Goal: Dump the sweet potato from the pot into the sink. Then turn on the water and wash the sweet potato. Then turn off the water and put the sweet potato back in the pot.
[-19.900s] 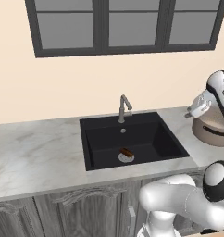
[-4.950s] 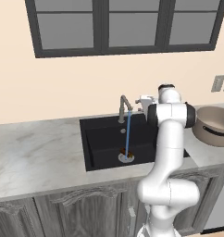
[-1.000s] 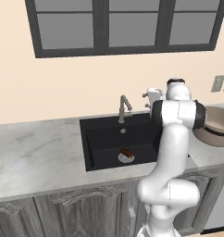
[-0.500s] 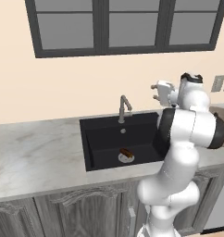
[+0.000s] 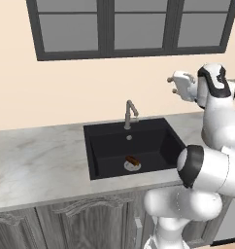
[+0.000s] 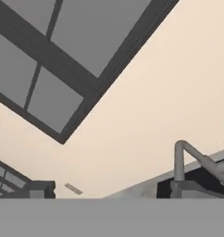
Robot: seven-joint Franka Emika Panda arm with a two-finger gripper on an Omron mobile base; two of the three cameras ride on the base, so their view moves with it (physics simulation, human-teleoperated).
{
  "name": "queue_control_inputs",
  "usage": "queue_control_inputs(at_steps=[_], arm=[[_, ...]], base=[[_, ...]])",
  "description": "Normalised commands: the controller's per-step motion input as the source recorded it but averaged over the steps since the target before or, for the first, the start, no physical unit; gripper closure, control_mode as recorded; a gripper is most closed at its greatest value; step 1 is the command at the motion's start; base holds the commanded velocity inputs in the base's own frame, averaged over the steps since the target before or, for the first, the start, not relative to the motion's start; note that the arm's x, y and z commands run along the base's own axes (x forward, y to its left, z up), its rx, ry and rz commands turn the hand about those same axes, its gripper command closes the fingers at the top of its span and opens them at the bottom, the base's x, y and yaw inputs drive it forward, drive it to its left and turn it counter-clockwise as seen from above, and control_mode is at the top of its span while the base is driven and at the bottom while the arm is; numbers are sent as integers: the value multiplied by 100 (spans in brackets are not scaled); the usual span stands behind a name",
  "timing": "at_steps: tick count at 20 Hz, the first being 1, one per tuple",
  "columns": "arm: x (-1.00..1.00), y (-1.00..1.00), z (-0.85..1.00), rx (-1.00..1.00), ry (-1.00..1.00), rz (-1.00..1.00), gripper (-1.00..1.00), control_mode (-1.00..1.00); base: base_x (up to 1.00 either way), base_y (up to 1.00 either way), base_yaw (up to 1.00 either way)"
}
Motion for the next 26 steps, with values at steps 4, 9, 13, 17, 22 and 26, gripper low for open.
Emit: queue_control_inputs(at_steps=[4, 9, 13, 17, 22, 26], arm=[[-84, 3, 56, -21, 14, -9, -100, -100], [-67, 23, 32, -20, 25, -8, -100, -100], [-46, 29, 17, -18, 33, -6, -100, -100], [-26, 30, -3, -20, 35, -2, -100, -100], [-9, 21, -37, -21, 31, 0, -100, -100], [0, 10, -68, -16, 28, 0, -100, -100]], base=[[0, 0, 0], [0, 0, 0], [0, 0, 0], [0, 0, 0], [0, 0, 0], [0, 0, 0]])
